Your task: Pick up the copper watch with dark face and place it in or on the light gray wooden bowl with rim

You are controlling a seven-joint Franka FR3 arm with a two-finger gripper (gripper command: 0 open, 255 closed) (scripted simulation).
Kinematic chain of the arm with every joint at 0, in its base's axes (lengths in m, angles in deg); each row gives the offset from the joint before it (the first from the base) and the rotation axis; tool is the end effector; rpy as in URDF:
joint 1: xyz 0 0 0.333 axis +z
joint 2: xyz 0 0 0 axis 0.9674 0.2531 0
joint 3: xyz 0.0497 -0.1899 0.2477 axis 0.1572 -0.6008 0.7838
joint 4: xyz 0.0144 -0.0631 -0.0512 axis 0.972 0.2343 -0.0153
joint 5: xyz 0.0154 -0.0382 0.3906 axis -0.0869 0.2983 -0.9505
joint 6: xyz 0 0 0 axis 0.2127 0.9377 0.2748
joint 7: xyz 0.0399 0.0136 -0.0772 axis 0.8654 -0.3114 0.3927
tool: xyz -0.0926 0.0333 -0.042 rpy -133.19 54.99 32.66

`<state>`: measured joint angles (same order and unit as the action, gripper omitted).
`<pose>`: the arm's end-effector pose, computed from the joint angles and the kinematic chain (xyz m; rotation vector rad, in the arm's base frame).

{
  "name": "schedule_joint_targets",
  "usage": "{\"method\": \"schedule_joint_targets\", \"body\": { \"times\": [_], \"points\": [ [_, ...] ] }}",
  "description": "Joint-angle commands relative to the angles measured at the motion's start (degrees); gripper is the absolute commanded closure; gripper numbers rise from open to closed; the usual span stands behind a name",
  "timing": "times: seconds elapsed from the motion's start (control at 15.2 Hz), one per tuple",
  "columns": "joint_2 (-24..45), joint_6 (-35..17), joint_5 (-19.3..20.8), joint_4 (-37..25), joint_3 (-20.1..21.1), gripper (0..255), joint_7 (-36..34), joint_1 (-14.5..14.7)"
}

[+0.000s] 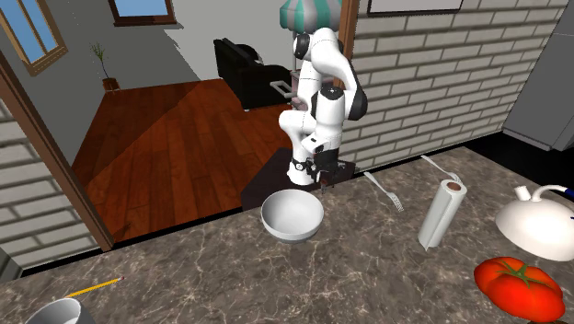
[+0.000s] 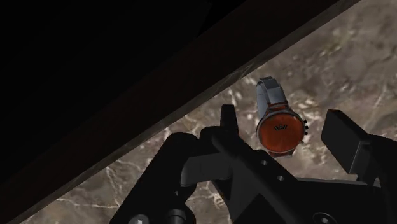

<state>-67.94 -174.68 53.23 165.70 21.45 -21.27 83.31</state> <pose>0.3408 0.1957 0.4383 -3.1174 -0.2340 -0.0077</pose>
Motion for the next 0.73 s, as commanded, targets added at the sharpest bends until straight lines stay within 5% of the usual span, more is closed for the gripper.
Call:
{"method": "schedule_joint_targets", "body": {
  "times": [0.0,0.66],
  "points": [
    [0.0,0.0,0.0,0.0,0.0,255,0.0,0.0],
    [-0.55,1.7,0.13,-1.15,-0.27,255,-0.01,-0.03]
  ]
}}
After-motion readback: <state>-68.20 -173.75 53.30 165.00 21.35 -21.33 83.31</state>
